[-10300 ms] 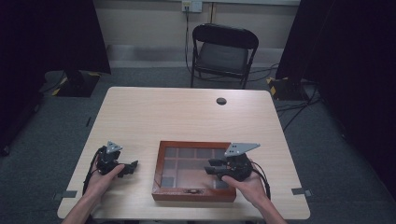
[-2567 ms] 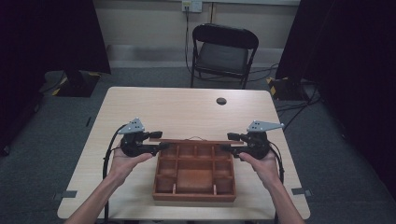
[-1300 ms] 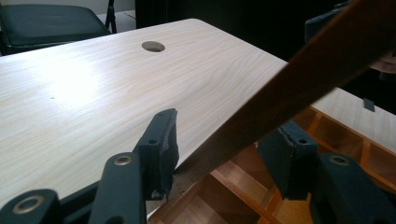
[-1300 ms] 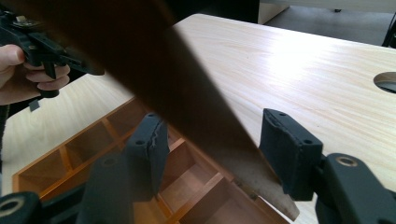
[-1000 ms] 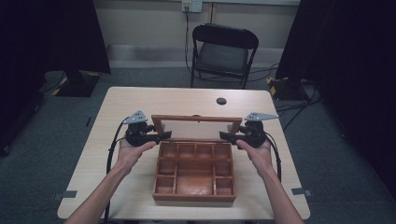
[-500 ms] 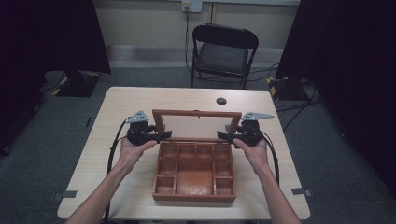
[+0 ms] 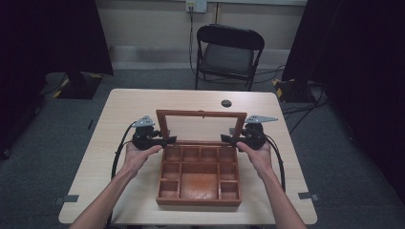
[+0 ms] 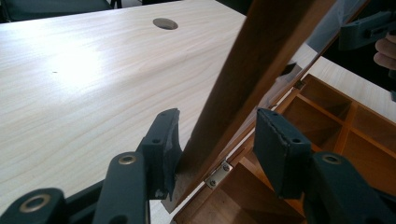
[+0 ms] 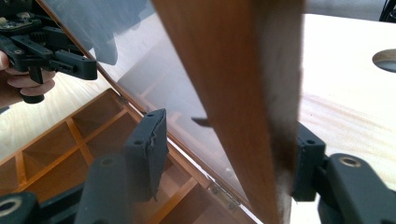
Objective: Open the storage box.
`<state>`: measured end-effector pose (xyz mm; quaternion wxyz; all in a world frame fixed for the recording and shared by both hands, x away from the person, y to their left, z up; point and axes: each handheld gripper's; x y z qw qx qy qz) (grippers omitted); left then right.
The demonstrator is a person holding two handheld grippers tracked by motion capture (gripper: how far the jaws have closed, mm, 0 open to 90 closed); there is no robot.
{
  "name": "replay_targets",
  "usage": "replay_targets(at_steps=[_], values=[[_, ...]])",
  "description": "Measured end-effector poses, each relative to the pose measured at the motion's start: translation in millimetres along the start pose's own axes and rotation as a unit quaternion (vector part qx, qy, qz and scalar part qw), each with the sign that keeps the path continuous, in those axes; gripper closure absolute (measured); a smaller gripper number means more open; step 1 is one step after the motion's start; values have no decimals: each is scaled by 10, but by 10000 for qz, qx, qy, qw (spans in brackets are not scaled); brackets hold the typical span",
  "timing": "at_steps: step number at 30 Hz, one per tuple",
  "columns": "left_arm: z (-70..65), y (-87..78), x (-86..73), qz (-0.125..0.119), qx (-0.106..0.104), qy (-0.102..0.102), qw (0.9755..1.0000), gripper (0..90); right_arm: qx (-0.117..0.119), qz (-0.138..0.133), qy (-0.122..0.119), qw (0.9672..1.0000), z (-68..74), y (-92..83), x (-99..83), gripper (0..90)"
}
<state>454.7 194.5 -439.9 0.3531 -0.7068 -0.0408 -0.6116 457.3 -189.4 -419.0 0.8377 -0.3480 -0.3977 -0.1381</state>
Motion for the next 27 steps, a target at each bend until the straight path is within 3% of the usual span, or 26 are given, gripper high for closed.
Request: replay_targets(at_steps=[7, 15, 27], values=[[4, 5, -3, 9, 50, 18, 10000, 515, -18, 20, 26, 10000, -17, 20, -18, 405], [26, 26, -23, -75, 92, -74, 9999, 524, -214, -20, 58, 9998, -63, 47, -66, 382], [54, 43, -17, -4, 119, -29, 9999, 538, -258, -7, 112, 9996, -113, 86, -90, 442]])
Point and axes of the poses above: each handheld gripper's, and its own axes: y roughly forward along the jaws, x roughly out of its top, z roughly to its left, and after that the axes turned 14 degrees about y, right-handed
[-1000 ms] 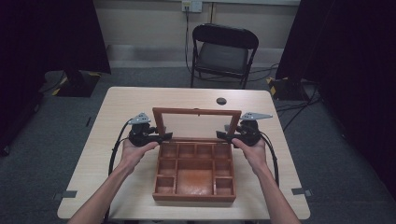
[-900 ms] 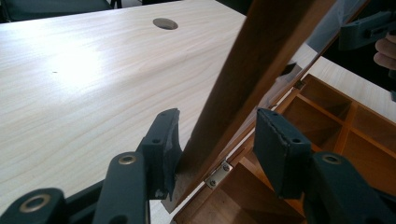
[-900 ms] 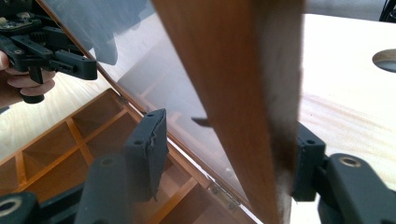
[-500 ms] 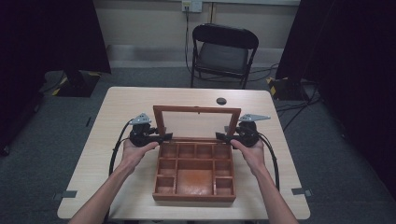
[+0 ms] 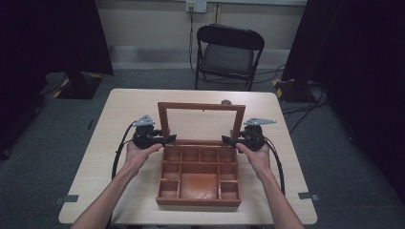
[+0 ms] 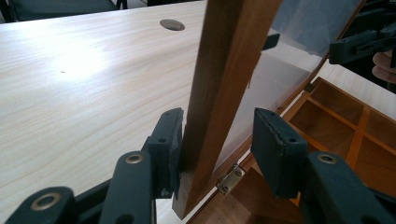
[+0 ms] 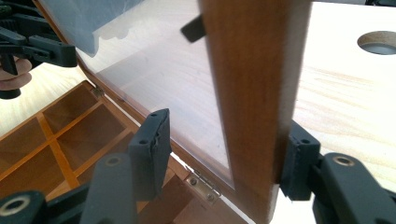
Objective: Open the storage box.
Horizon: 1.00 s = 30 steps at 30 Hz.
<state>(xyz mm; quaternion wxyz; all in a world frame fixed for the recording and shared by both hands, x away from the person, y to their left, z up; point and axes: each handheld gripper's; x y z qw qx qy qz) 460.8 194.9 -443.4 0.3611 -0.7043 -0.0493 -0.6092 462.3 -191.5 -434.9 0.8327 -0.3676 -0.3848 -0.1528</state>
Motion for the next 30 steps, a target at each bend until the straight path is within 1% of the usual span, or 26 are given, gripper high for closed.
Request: replay_targets(at_steps=[2, 3, 4, 7, 10, 11, 14, 20, 24, 26, 30], values=[[8, 3, -8, 10, -4, 9, 10000, 539, -8, -11, -42, 10000, -8, 4, 4, 448], [11, 10, -16, -4, -17, -19, 10000, 539, -10, -9, -57, 10000, -8, 5, 7, 450], [15, 19, -28, 42, -40, -18, 10000, 539, -15, -10, -64, 10000, -5, 6, 8, 450], [8, 48, -68, 123, -21, 1, 9999, 537, -35, -2, -117, 9999, -3, 14, 16, 452], [23, 50, -87, 37, -33, -90, 9999, 542, -66, 5, -119, 9999, -2, 26, 30, 453], [34, 42, -90, 78, -36, -86, 9999, 549, -69, -6, -128, 9999, -1, 32, 30, 452], [46, 40, -96, 59, -33, -119, 9999, 565, -85, -28, -151, 9998, -1, 50, 36, 454], [65, 53, -97, 79, 11, -145, 9999, 571, -98, -51, -110, 9999, -4, 83, 64, 455], [87, 59, -86, 121, -32, -157, 9998, 574, -99, -58, -76, 9999, -11, 95, 83, 455], [108, 56, -79, 64, -57, -272, 9996, 577, -98, -76, -62, 9999, -17, 103, 85, 454], [131, 54, -46, -16, -20, -310, 9995, 580, -81, -111, 16, 9999, -34, 121, 89, 452]])
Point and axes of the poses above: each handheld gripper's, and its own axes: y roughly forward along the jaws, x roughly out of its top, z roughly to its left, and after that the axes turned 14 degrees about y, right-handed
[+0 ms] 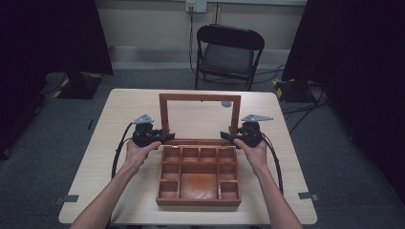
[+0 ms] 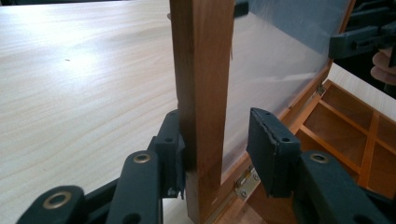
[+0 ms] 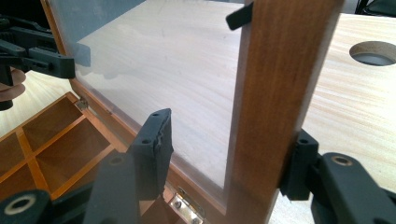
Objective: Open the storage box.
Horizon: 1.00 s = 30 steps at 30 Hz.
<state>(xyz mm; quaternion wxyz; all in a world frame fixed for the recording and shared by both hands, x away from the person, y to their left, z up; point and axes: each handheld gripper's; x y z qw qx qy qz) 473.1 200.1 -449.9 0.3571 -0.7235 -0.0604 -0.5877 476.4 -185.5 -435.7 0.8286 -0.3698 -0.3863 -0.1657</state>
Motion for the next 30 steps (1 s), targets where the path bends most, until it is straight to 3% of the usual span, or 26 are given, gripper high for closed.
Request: replay_targets(at_steps=[8, 10, 22, 30], values=[[55, 33, 10, -28, -88, -160, 9998, 583, 44, -51, 197, 9998, -42, 45, 8, 445], [74, 30, 40, 92, -80, -24, 9999, 583, 35, -55, 204, 9998, -46, 52, 12, 444], [153, 101, 69, -75, -101, -257, 9996, 581, -89, -80, 266, 9996, -66, 100, 37, 425], [129, 93, 75, -62, -51, -183, 9998, 577, -58, -47, 335, 9994, -93, 110, 47, 421]])
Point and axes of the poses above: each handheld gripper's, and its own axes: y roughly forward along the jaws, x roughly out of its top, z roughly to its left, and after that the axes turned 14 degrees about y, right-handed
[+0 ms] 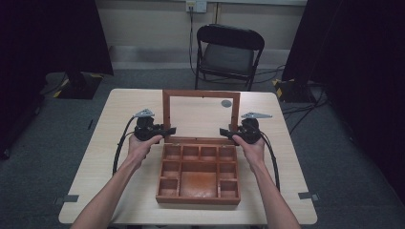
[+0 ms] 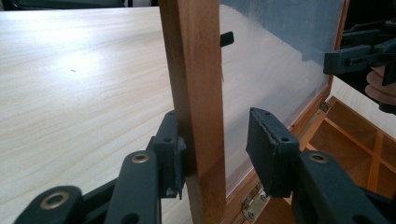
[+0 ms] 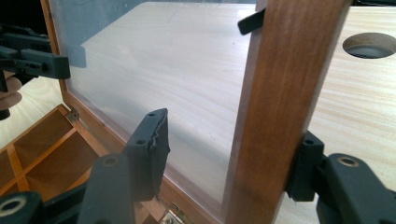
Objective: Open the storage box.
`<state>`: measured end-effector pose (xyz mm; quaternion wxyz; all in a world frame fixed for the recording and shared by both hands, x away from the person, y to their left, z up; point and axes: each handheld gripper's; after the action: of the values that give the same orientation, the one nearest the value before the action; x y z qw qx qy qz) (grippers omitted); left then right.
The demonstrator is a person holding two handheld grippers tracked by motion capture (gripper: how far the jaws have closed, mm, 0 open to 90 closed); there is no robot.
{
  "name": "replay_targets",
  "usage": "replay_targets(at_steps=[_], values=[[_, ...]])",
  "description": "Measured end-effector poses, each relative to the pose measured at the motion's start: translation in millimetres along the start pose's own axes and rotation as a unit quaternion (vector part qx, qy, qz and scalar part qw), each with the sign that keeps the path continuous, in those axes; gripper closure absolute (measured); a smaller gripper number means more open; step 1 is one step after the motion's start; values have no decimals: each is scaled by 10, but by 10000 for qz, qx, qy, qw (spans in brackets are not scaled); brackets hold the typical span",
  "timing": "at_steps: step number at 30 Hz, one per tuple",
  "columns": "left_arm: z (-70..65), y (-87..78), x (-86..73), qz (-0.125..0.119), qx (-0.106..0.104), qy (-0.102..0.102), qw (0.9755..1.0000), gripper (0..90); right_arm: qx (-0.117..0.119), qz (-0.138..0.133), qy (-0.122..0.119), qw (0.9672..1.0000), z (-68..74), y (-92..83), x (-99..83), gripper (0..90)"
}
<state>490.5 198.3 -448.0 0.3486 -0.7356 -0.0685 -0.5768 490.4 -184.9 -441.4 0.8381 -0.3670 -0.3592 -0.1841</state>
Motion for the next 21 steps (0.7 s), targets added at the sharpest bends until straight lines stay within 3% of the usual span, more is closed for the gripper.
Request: replay_targets(at_steps=[7, 10, 21], values=[[-2, 5, 6, 28, 81, 15, 10000, 568, -31, -84, 19, 10000, -6, -45, 17, 428], [6, 8, -1, -7, 117, -86, 9999, 563, -86, -81, -42, 9999, -16, -68, 16, 424], [38, 44, -59, 120, 92, -162, 9998, 516, -118, -52, 82, 9999, -99, -21, -35, 427]])
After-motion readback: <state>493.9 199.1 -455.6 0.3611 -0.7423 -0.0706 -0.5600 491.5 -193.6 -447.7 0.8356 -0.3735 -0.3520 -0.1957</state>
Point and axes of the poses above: each handheld gripper's, and its own axes: y roughly forward along the jaws, x roughly out of its top, z roughly to its left, and after that the axes turned 14 degrees about y, right-handed
